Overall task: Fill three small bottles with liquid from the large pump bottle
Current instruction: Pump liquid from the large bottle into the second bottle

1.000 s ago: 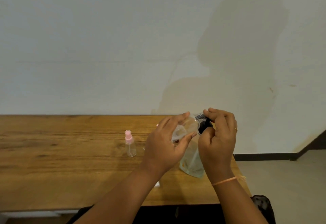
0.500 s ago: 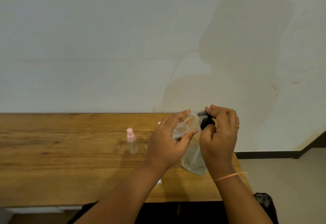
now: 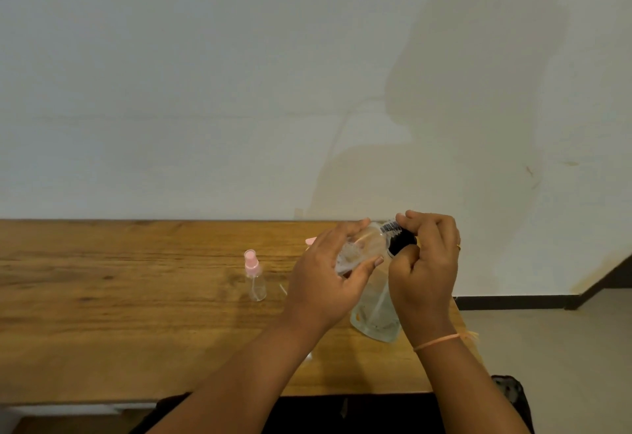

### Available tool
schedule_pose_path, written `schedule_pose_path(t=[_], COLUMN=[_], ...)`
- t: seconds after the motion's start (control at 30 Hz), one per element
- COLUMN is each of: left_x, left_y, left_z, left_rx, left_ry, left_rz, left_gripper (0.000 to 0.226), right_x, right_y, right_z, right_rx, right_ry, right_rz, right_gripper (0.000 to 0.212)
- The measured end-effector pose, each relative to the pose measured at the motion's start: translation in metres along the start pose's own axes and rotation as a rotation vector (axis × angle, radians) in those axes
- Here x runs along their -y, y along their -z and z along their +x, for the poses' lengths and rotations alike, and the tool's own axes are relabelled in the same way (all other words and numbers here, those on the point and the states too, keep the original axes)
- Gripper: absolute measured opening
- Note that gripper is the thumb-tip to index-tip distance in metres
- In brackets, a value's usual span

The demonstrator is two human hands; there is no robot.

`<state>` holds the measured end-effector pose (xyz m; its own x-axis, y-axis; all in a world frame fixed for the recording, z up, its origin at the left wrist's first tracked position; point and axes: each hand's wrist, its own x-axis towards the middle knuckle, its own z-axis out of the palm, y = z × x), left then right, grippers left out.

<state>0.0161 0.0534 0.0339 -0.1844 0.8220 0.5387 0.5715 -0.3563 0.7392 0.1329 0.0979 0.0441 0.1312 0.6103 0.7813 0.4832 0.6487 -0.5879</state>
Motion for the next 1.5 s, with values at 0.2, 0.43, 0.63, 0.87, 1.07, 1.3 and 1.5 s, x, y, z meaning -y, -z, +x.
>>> schedule_pose_path(t=[0.2, 0.43, 0.63, 0.87, 1.07, 1.3, 1.5], left_x=[-0.003, 0.0, 0.0, -0.003, 0.001, -0.005, -0.006], left_y=[0.005, 0.002, -0.003, 0.004, -0.003, -0.004, 0.0], left_z=[0.0, -0.001, -0.002, 0.002, -0.005, -0.007, -0.003], left_rx=[-0.031, -0.023, -0.025, -0.026, -0.035, -0.062, -0.072], left_ry=[-0.055, -0.025, 0.0, -0.033, 0.013, 0.005, -0.018], left_rz=[0.066, 0.035, 0.001, 0.047, -0.025, -0.047, -0.005], left_gripper=[0.052, 0.05, 0.05, 0.053, 0.048, 0.047, 0.049], right_x=[0.011, 0.002, 0.0, 0.011, 0.002, 0.011, 0.011], right_y=[0.006, -0.001, -0.002, 0.002, -0.002, 0.001, 0.002], right_z=[0.003, -0.001, -0.004, 0.001, -0.004, -0.006, 0.002], right_rx=[0.021, 0.009, 0.0, -0.004, -0.001, -0.008, -0.028], right_ry=[-0.028, 0.01, -0.007, -0.018, 0.007, -0.042, -0.032], right_rz=[0.009, -0.007, -0.002, -0.004, -0.023, 0.011, -0.015], right_gripper=[0.043, 0.043, 0.043, 0.043, 0.043, 0.044, 0.044])
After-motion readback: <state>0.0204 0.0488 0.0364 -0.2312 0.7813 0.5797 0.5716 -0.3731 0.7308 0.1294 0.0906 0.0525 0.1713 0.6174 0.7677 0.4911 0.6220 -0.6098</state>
